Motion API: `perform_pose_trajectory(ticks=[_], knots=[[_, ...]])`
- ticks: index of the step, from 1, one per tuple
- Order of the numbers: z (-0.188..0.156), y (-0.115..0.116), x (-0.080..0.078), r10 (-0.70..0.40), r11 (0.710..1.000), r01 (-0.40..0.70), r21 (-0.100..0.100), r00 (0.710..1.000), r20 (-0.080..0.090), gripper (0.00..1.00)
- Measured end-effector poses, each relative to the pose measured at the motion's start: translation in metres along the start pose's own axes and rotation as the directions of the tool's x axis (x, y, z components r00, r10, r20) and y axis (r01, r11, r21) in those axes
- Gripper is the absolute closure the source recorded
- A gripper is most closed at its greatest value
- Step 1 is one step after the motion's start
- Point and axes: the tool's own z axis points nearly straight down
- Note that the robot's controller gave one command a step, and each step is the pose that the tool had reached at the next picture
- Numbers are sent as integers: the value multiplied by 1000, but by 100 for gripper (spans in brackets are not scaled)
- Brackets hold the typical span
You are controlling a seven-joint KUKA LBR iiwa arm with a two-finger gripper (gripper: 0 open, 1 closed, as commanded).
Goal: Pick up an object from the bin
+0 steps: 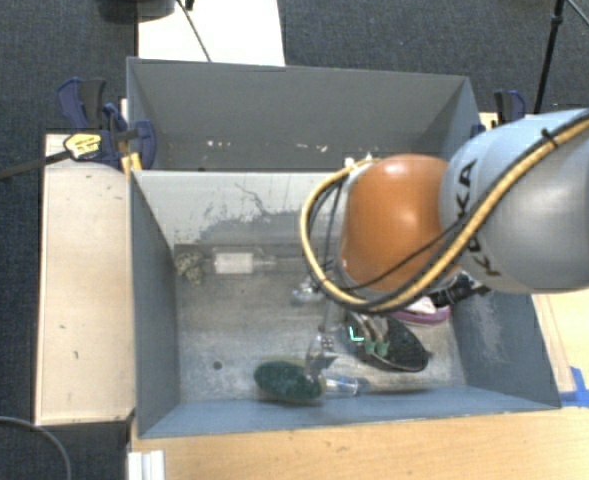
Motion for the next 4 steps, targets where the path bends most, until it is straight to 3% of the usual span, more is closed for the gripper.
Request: perform_pose_trajectory(ticks=[1,2,3,4], knots=[[90,29,6,-126,992,126,-2,992,16,0],[62,-19,5,-11,1000,11,1,1000,4,0],[63,-32,-1,76,997,-76,-1,997,6,0],[91,18,-1,212,977,-212,-2,977,5,0]])
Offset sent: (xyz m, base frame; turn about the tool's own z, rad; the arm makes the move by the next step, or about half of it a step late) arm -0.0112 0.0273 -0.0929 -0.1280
